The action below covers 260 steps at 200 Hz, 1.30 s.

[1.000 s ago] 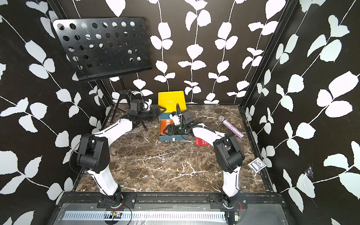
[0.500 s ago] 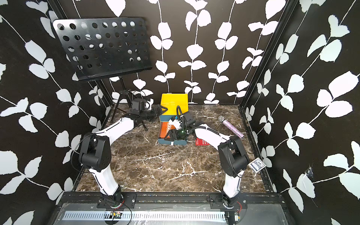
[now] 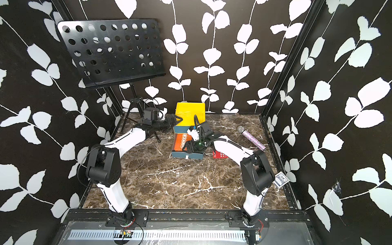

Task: Take the postcards out of the drawer
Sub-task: Pick up the postcards from the drawer.

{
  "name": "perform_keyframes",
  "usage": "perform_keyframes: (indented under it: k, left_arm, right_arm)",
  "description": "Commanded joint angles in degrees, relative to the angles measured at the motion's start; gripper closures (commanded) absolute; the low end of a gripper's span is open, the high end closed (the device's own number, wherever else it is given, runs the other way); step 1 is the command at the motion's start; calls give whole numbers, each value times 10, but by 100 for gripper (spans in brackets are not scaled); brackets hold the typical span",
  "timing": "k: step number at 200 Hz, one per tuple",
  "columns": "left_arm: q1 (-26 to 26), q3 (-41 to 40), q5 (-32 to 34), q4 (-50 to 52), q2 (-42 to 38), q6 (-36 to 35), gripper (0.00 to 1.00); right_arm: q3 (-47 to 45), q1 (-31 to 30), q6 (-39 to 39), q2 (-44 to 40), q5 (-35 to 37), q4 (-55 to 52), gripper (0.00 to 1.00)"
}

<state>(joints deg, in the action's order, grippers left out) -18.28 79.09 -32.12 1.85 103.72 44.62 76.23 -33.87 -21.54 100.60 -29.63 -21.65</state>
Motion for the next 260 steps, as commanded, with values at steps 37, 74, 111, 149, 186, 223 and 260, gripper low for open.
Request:
perform_keyframes:
  k: [37, 74, 111, 149, 186, 223, 260]
  left_arm:
    - [12, -112, 20, 27, -138, -39, 1]
    - [11, -200, -42, -49, -175, -5, 1]
    - [-8, -241, -66, -109, -163, 14, 1]
    - [-22, -255, -83, -174, -131, 42, 1]
    - [-40, -251, -88, -203, -106, 57, 1]
    - [-46, -252, -94, -215, -94, 68, 1]
    - [-46, -253, -95, -218, -92, 73, 1]
  right_arm:
    - [-24, -6, -73, -19, 165, 70, 29]
    - [-28, -15, -79, -7, 205, 85, 29]
    - [-29, -22, -79, 8, 234, 88, 29]
    - [-22, -28, -83, 31, 249, 94, 29]
    - [-17, -34, -88, 46, 259, 89, 29]
    - [-14, -34, -103, 71, 244, 102, 28]
    - [4, -34, -144, 98, 157, 178, 28]
